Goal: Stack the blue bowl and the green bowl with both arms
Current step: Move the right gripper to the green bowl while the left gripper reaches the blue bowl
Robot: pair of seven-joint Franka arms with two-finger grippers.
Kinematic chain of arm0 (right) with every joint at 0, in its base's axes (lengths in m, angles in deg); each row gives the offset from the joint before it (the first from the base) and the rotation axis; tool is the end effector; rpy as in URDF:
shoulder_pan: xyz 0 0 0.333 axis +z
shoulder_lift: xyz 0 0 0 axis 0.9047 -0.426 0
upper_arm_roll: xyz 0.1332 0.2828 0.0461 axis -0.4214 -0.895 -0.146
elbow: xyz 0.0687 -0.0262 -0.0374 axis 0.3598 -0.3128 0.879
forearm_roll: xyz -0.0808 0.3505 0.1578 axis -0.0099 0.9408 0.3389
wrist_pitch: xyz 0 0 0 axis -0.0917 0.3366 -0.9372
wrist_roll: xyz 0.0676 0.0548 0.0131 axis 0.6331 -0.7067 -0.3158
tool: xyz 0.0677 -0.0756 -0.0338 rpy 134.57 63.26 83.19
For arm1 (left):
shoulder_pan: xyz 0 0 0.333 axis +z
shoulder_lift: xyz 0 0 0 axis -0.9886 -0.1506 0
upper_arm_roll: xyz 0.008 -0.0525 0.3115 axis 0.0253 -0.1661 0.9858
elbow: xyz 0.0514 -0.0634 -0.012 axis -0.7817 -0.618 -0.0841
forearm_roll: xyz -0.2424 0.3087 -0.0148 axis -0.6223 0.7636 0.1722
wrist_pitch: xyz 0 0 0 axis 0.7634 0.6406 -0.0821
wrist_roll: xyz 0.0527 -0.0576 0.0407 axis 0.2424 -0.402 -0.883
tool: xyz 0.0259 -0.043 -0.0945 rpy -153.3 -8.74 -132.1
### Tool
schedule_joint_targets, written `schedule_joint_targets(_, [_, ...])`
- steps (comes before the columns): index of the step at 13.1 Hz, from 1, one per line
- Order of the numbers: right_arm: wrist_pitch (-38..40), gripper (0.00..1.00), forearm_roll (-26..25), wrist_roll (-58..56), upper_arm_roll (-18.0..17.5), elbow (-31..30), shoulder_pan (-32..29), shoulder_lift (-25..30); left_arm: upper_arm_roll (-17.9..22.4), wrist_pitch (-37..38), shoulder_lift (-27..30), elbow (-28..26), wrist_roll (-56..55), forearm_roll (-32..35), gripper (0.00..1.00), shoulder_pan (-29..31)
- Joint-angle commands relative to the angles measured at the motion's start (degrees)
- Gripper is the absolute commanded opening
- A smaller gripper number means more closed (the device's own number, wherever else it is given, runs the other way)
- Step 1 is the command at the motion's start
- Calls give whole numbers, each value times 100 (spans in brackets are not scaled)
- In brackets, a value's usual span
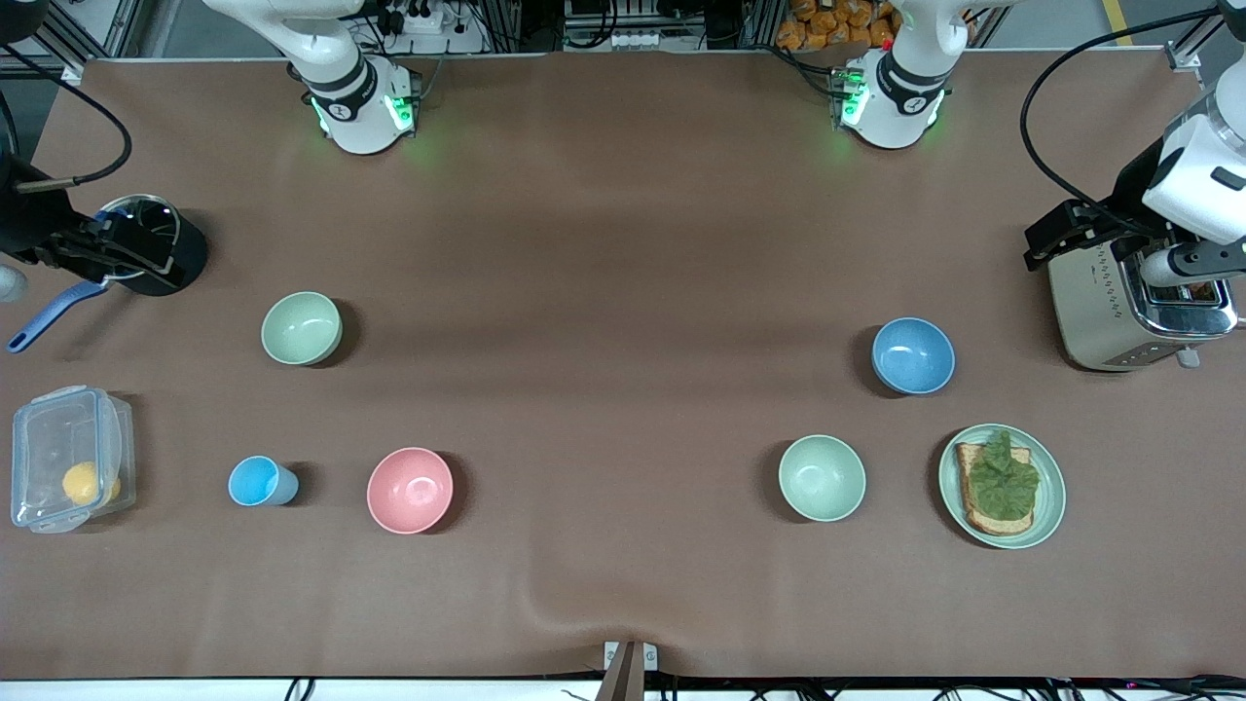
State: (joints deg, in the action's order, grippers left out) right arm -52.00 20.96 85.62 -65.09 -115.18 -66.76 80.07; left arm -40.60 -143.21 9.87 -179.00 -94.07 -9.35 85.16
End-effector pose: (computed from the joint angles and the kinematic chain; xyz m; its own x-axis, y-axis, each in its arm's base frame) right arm 0.5648 0.0132 0.6303 0.9943 -0.1047 0.0185 -0.1025 -0.9903 -0.0933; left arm 0.5510 -0.0649 0.6230 0.9943 0.1067 0.0087 0.1067 -0.9943 -0.0046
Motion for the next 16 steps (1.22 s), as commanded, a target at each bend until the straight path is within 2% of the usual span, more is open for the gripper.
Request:
schedule_joint_targets(1, [21, 100, -179, 48, -60, -18, 48, 48, -6, 132, -64, 153, -2, -77, 100, 31])
schedule_joint_targets(3, [30, 100, -556, 83, -60, -17, 162, 39, 38, 132, -212, 153, 41, -33, 100, 57])
schedule_joint_targets(5, [30, 100, -549, 84, -77, -52, 163, 13, 47, 123, -397, 144, 59, -67, 100, 57])
schedule_joint_targets(7, [38, 100, -505, 40, -77, -70, 110, -84, 56, 1, -599, -92, 59, 3, 100, 57])
schedule_joint_targets(10, [109, 100, -505, -310, -60, -245, -30, -181, 56, -875, -591, -995, 59, 107, 100, 66])
schedule_joint_targets(13, [-145, 100, -487, -812, -68, -841, -495, -234, 56, -2053, -539, -2015, 59, 266, 100, 83])
schedule_joint_targets(16, [-688, 100, -355, -822, -60, -1552, -681, -357, 47, -2993, -652, -2745, 33, 258, 100, 188])
